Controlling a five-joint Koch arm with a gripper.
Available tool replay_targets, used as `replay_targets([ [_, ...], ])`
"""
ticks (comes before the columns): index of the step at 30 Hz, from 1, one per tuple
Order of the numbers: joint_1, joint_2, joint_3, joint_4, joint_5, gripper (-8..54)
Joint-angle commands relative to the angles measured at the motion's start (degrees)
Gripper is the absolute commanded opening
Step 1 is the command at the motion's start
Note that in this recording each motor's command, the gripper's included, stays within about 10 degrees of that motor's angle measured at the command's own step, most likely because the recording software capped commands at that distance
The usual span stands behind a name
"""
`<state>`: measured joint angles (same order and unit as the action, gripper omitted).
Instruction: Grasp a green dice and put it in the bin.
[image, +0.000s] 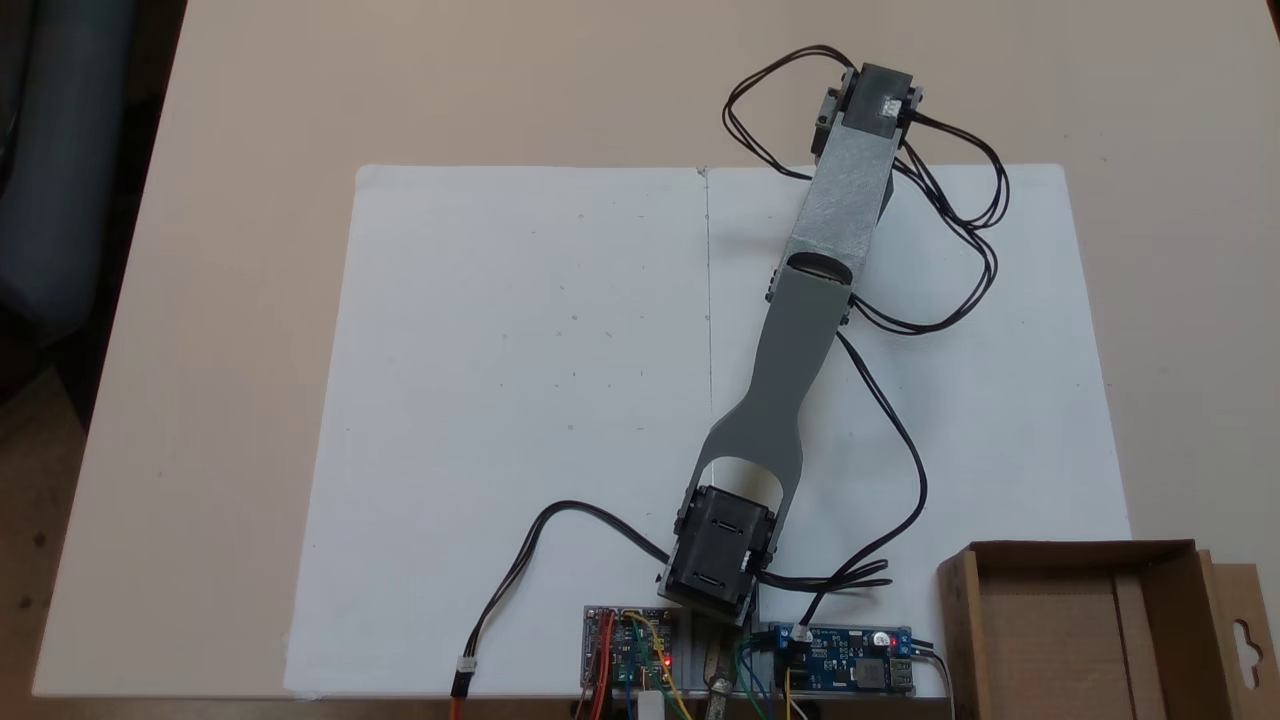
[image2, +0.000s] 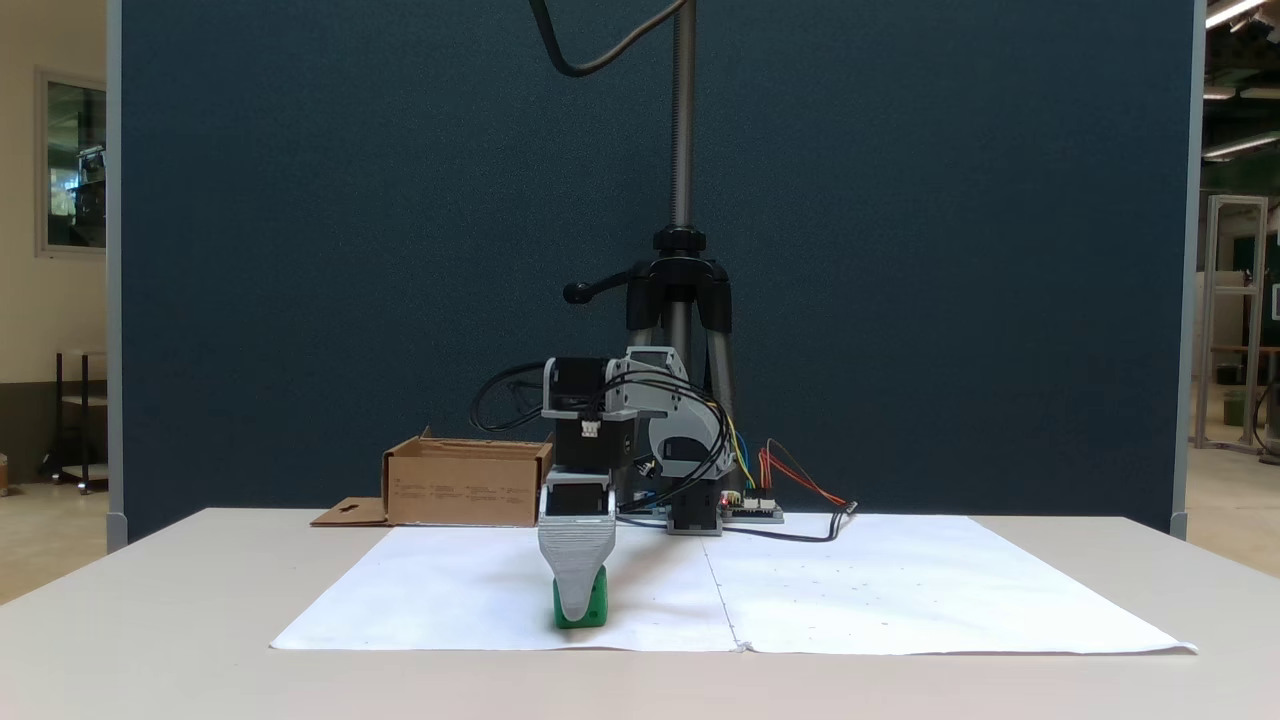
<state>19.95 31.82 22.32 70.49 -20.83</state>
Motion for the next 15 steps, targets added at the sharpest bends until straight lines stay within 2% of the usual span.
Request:
replay_targets([
  [1,0.97,1.58,0.0,-2.2,3.69,44.6],
  [15,1.05,1.49,4.66,-3.08,4.04,43.0],
])
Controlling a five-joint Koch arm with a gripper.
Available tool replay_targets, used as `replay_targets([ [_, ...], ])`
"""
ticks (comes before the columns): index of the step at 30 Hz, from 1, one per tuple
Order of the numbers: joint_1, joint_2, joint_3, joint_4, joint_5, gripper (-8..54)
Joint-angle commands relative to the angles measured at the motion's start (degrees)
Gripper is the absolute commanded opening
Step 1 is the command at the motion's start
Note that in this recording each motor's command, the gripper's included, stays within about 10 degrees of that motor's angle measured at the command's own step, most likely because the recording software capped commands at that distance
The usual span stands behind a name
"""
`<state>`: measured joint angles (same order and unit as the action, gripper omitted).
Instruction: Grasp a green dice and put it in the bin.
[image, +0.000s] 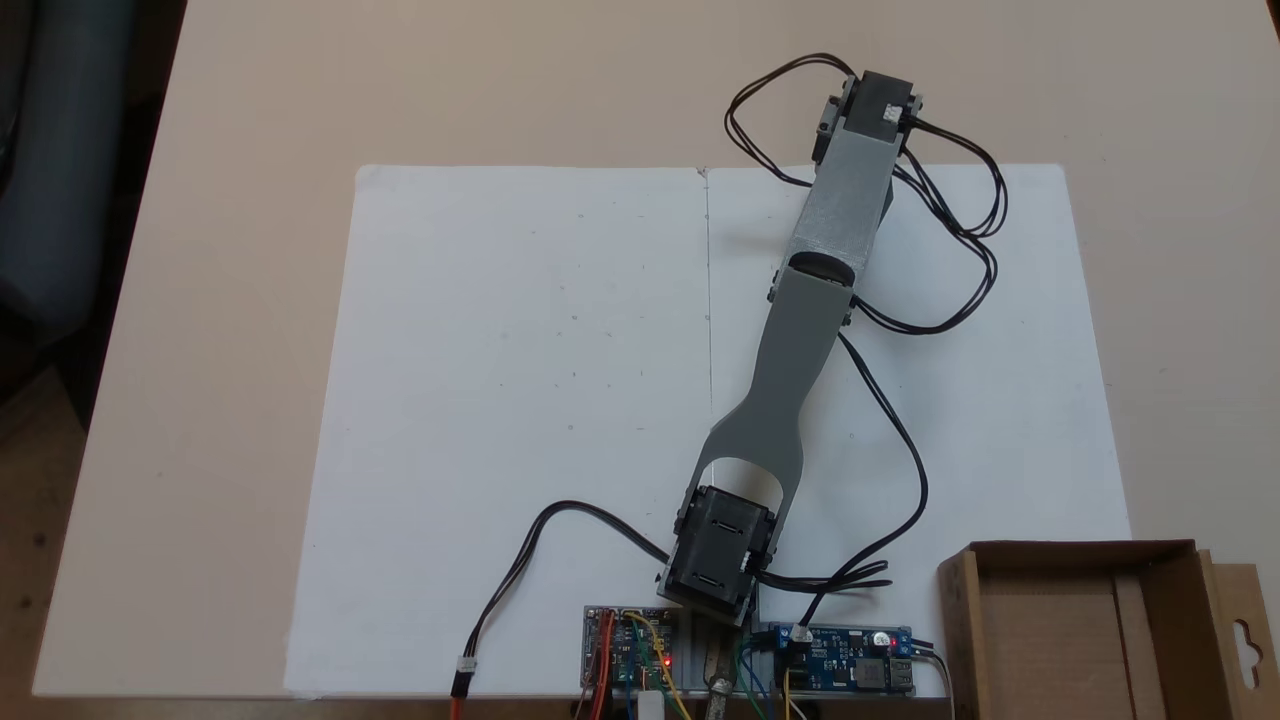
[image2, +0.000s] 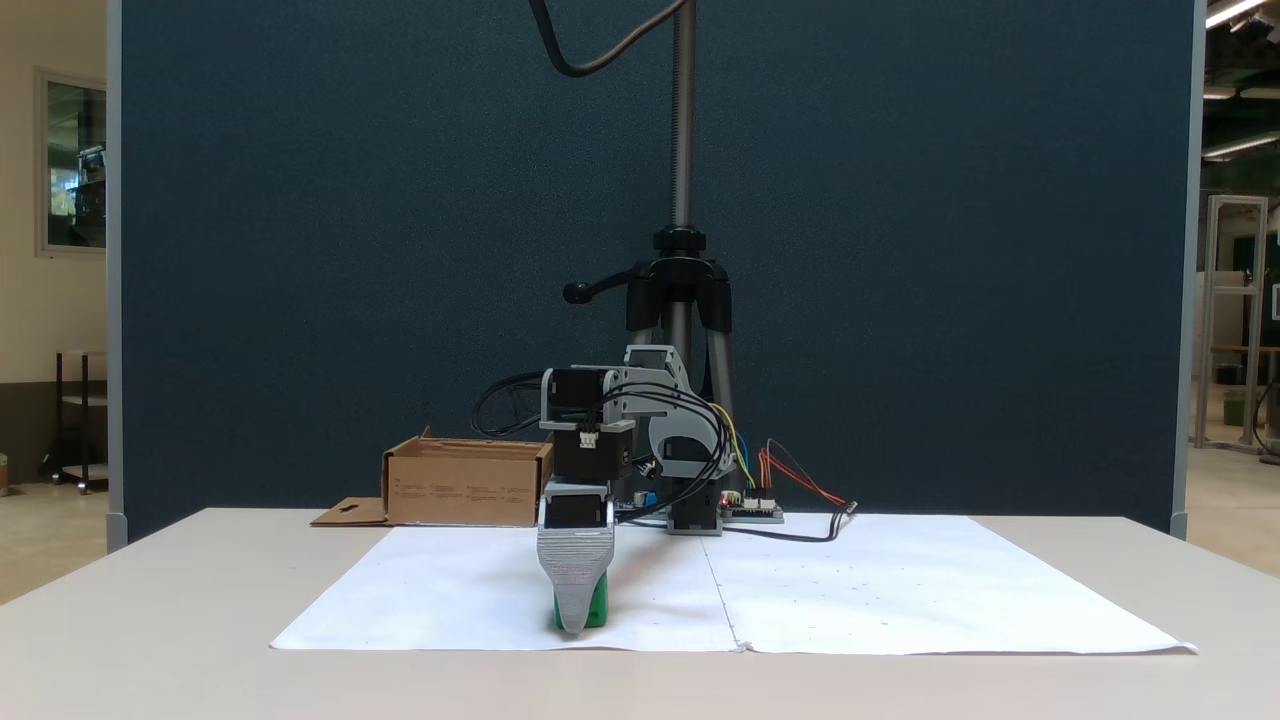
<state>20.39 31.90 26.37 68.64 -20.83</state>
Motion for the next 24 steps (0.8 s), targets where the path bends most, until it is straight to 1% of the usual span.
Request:
replay_targets([
  [1,0.62,1.41,0.7,-1.32,4.04,43.0],
  [11,1.05,1.41,0.88,-2.2,4.13,42.8],
  [15,1.14,1.41,1.32,-1.93,4.75,39.2],
  [18,1.14,1.41,2.11,-1.85,5.71,38.0],
  [22,1.76,1.41,2.2,-1.76,7.29,30.8],
  [24,1.76,1.41,2.2,-1.76,8.26,29.8],
])
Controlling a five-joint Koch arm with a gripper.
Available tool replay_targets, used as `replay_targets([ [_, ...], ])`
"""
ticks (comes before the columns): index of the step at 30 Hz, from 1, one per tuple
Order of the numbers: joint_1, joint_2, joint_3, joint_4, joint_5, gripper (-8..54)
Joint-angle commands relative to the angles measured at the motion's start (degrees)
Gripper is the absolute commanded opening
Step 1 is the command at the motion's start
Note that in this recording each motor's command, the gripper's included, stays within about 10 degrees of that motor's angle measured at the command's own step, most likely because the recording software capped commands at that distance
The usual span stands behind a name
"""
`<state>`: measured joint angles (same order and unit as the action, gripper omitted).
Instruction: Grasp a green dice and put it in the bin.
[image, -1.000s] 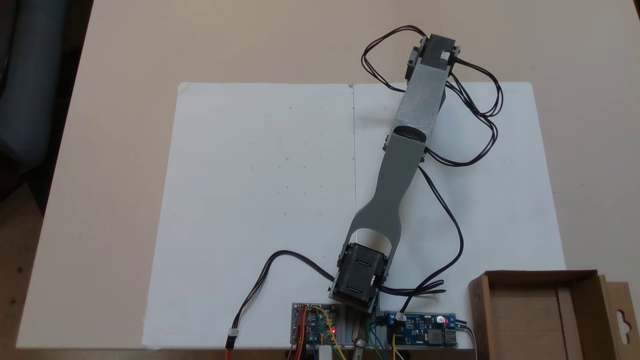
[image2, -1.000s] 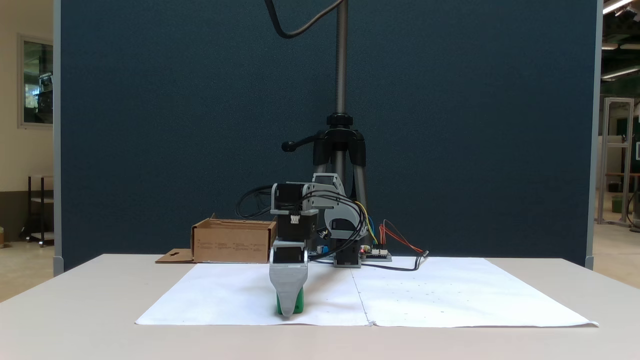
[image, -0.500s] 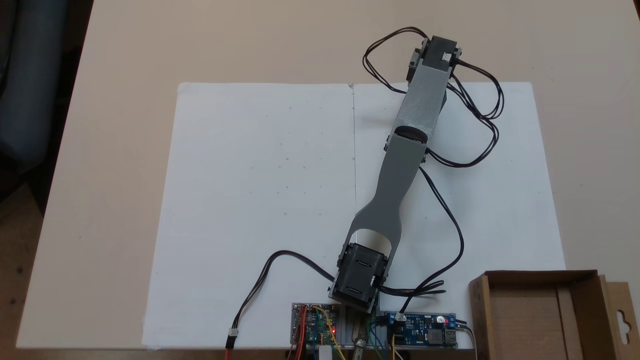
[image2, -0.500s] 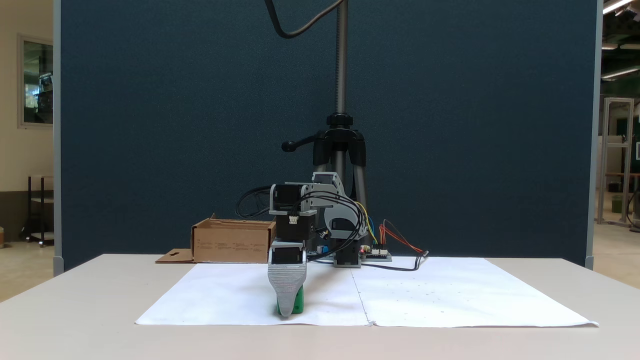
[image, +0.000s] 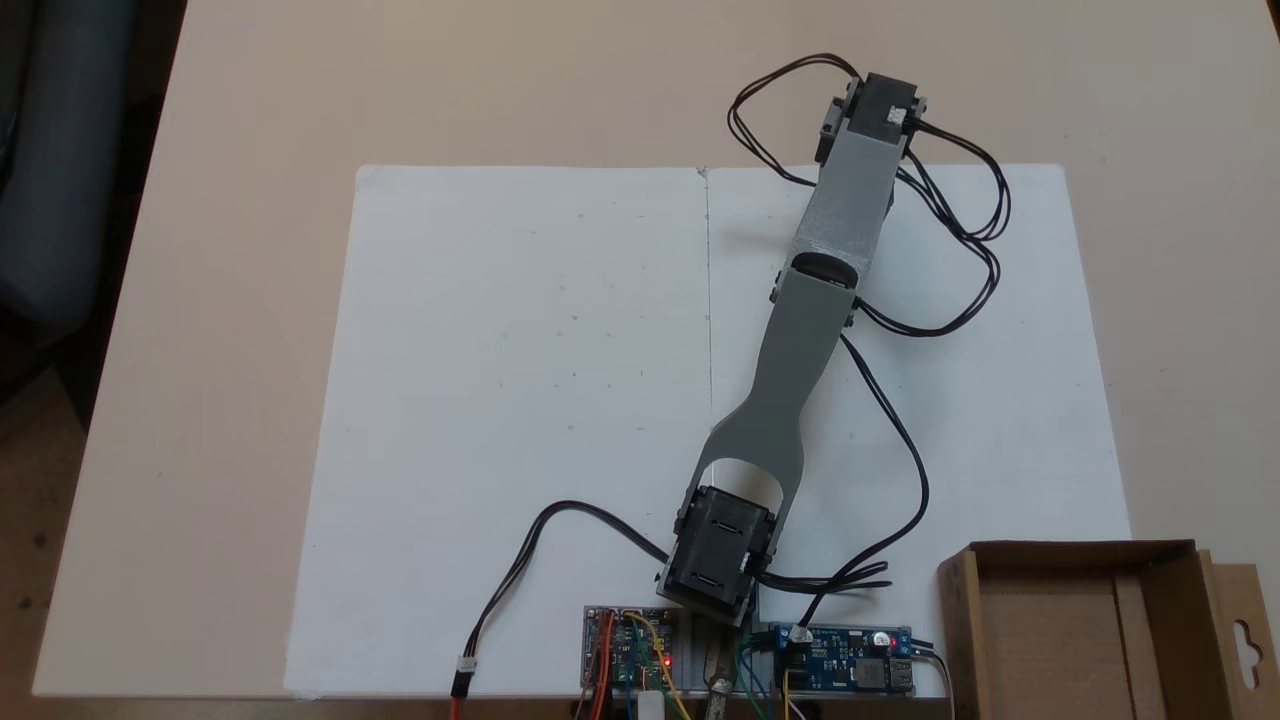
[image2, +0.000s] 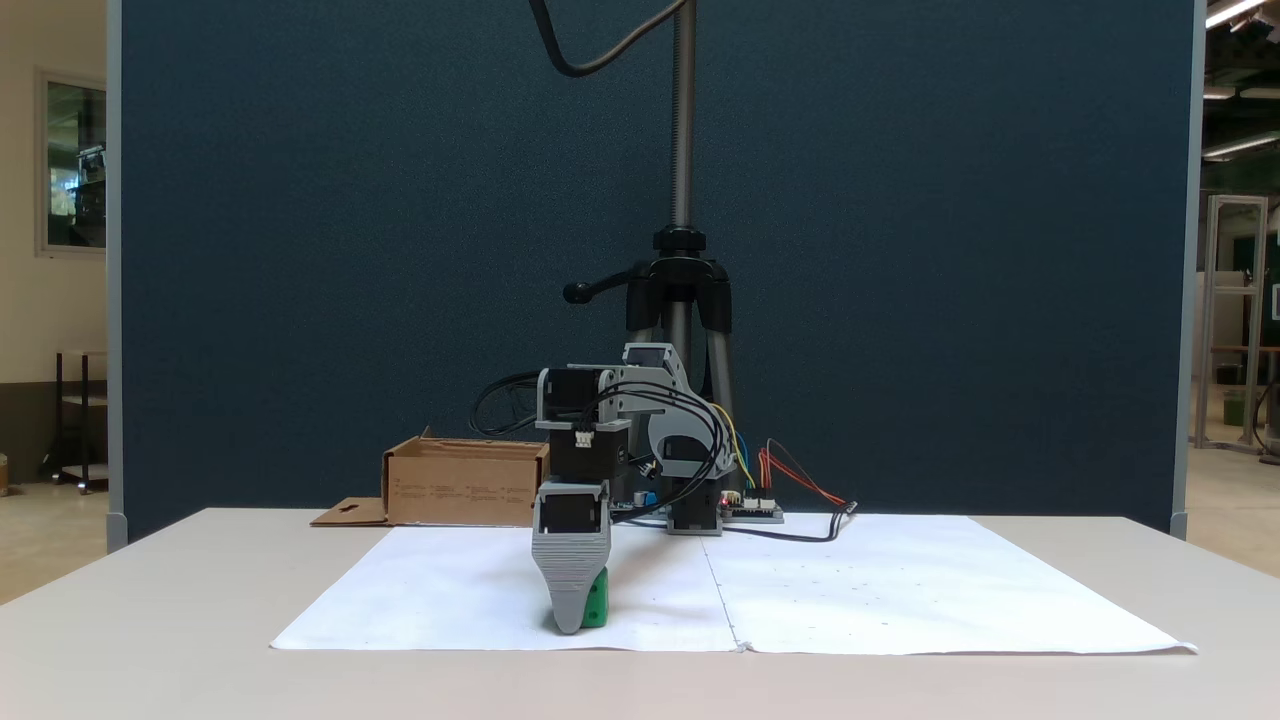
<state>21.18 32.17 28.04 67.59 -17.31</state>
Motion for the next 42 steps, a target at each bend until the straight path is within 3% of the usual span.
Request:
replay_targets([
  [1,1.05,1.14,0.53,-0.62,5.27,27.9],
  [6,1.14,1.23,0.53,-0.7,7.56,12.3],
  [7,1.23,1.23,0.53,-0.7,8.0,11.9],
  [28,1.05,3.6,0.79,-0.53,12.66,11.9],
  [42,-9.05,34.43,17.05,2.55,12.57,11.9],
])
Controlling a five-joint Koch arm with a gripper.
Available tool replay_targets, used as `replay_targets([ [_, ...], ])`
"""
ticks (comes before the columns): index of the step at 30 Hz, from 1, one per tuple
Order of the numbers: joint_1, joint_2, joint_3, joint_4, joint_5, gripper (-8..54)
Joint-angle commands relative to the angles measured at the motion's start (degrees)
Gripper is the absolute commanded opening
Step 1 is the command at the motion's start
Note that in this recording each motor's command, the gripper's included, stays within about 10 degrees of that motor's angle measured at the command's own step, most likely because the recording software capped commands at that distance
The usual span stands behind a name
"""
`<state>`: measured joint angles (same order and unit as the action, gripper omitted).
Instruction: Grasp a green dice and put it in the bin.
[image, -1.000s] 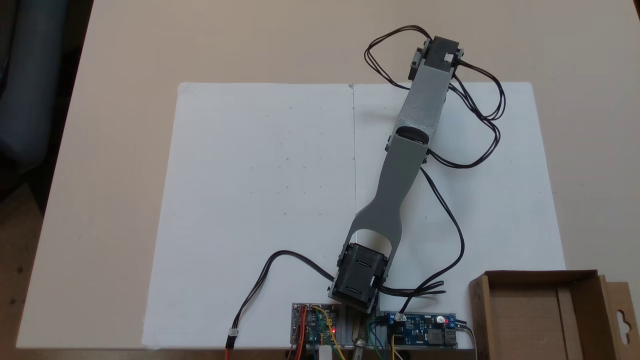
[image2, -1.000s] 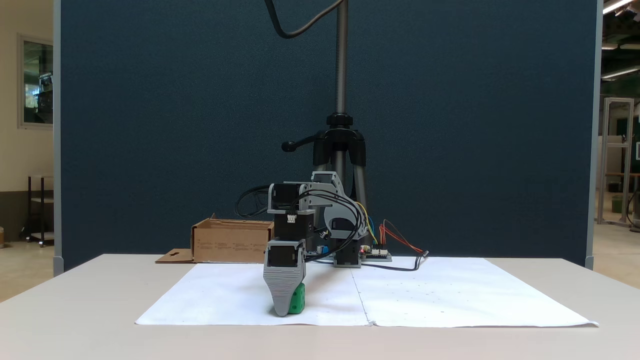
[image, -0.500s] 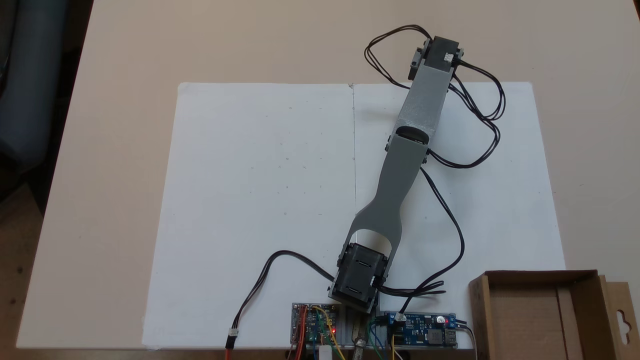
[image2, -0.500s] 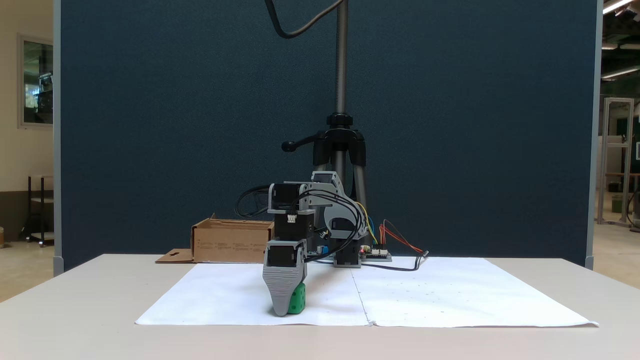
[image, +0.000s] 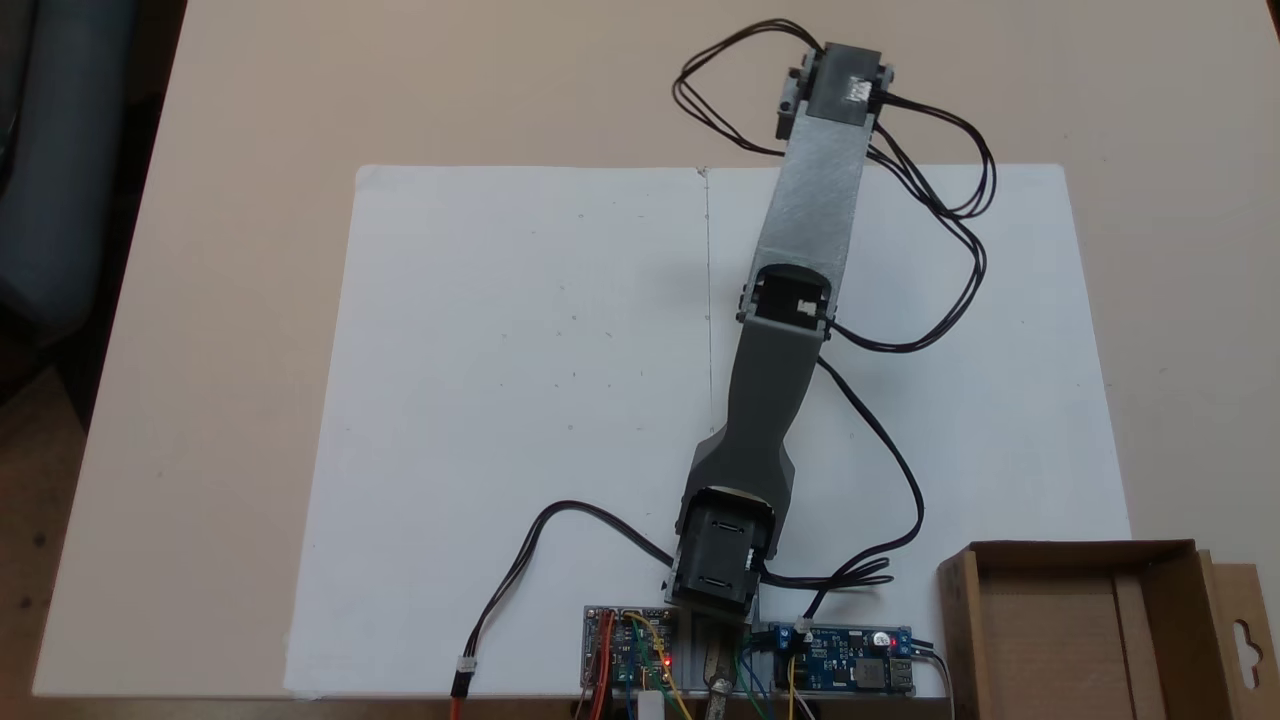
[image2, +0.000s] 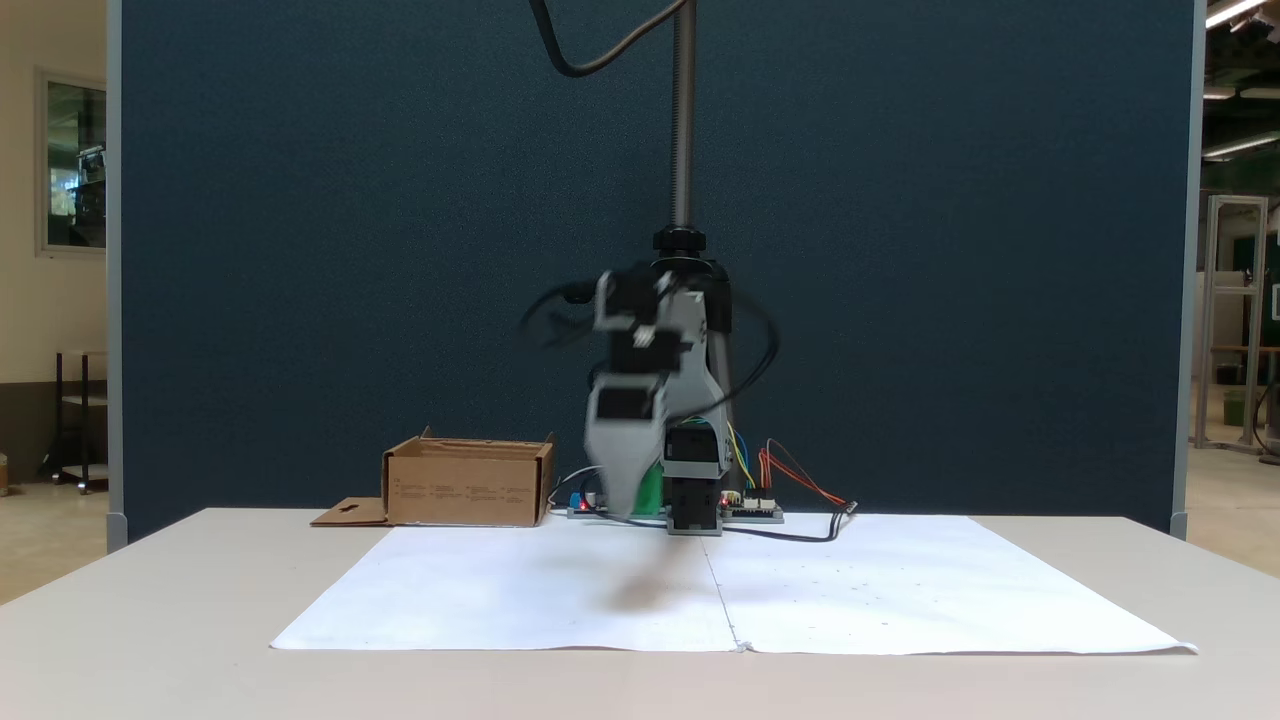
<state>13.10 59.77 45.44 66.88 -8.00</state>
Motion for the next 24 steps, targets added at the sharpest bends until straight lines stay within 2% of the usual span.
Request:
replay_targets([
  [1,-2.11,9.56,-0.35,4.04,3.25,11.9],
  [4,-5.54,16.88,-0.35,6.5,3.34,11.9],
  [12,-3.69,18.37,0.7,7.21,3.16,11.9],
  [17,5.45,19.25,0.88,6.33,1.58,11.9],
  [24,26.98,20.65,0.88,5.19,-4.57,11.9],
])
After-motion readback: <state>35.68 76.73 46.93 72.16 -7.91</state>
